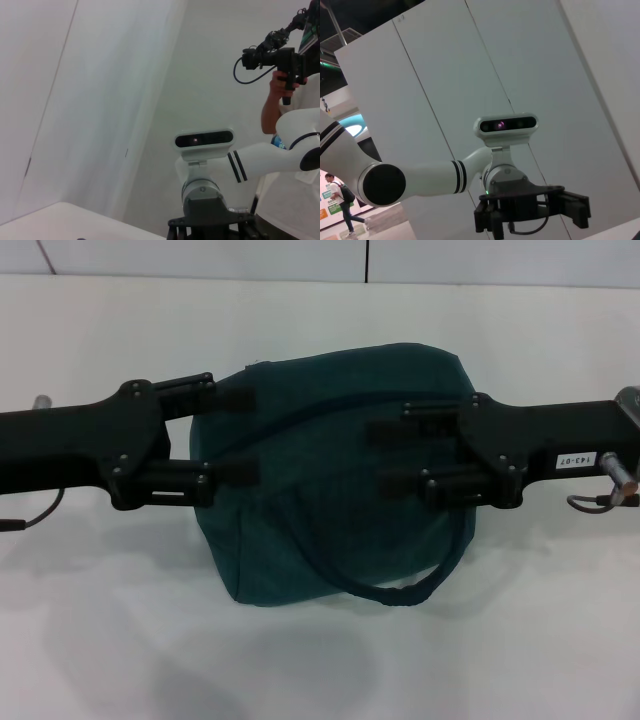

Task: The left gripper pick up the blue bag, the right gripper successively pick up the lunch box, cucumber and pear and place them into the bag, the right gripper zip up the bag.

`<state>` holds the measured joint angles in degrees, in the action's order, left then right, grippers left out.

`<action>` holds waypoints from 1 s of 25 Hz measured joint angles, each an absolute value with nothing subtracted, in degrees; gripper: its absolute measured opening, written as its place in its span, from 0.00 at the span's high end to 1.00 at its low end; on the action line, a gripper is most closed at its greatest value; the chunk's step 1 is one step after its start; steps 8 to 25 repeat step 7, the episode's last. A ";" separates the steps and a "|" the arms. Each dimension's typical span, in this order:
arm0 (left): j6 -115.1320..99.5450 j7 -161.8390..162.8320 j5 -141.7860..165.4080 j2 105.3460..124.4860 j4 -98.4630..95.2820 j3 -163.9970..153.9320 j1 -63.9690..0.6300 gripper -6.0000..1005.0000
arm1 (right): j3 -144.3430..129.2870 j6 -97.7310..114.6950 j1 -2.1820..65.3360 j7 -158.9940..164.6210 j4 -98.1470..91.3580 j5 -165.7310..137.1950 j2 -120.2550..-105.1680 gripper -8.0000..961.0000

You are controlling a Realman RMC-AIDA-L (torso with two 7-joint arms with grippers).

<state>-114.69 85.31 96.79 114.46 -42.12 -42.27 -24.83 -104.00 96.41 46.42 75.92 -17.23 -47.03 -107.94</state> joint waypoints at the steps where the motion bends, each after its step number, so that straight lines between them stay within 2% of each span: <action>1: -114.69 85.21 96.74 114.46 -42.12 -42.21 -24.80 0.11 | -104.02 96.40 46.46 75.93 -17.23 -47.08 -107.95 0.29; 25: -114.70 85.16 96.52 114.53 -42.10 -41.84 -24.65 0.11 | -104.12 95.74 46.67 75.95 -17.23 -47.16 -108.05 0.29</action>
